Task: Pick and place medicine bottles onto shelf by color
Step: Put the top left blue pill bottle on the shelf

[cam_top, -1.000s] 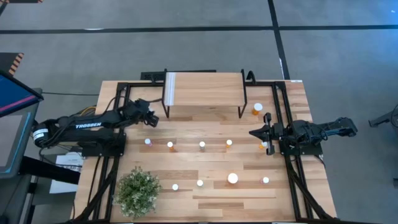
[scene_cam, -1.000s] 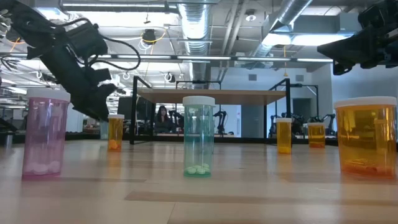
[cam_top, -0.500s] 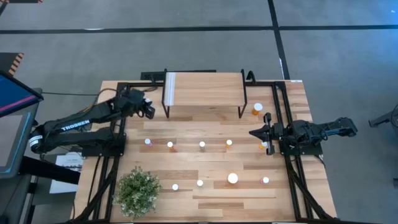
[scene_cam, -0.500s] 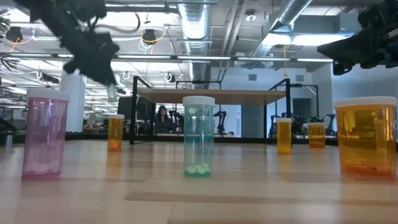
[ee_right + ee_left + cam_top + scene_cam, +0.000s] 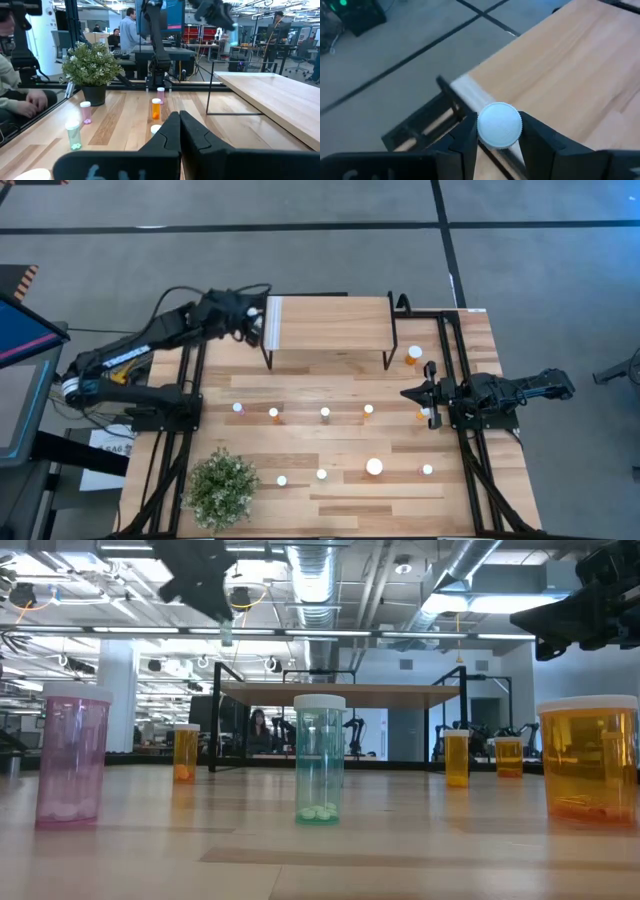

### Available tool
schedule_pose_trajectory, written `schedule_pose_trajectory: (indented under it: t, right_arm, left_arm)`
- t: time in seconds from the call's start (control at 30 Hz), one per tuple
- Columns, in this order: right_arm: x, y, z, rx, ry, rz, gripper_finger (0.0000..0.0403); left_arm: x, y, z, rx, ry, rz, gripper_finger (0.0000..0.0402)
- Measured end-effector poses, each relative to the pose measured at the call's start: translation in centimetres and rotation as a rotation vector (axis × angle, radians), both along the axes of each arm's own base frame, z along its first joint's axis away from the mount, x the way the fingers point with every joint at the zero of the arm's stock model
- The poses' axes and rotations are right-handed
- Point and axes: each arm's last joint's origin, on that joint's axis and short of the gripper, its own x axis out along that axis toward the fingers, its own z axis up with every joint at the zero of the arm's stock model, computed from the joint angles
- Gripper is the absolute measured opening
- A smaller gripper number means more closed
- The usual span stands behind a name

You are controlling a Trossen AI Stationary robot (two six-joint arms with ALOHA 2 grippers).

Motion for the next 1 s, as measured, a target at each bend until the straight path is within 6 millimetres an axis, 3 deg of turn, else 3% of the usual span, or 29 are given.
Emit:
schedule_pose_trajectory:
  t: [0.23,0.43,0.67,1.0]
  right_arm:
    - [0.0,0.0,0.0,0.0,0.0,0.0,0.0013]
    - [0.0,0.0,0.0,0.0,0.0,0.0,0.0013]
    - [0.0,0.0,0.0,0.0,0.0,0.0,0.0013]
    - [0.0,0.0,0.0,0.0,0.0,0.0,0.0013]
  left_arm:
    - [5.0,3.1,0.8,0.006,0.156,-0.054,0.011]
    - [7.6,6.0,-1.1,-0.015,0.241,-0.059,0.011]
    - [8.5,9.1,-3.6,-0.11,0.217,-0.059,0.011]
    - [8.5,10.3,-3.6,-0.111,0.123,-0.009,0.011]
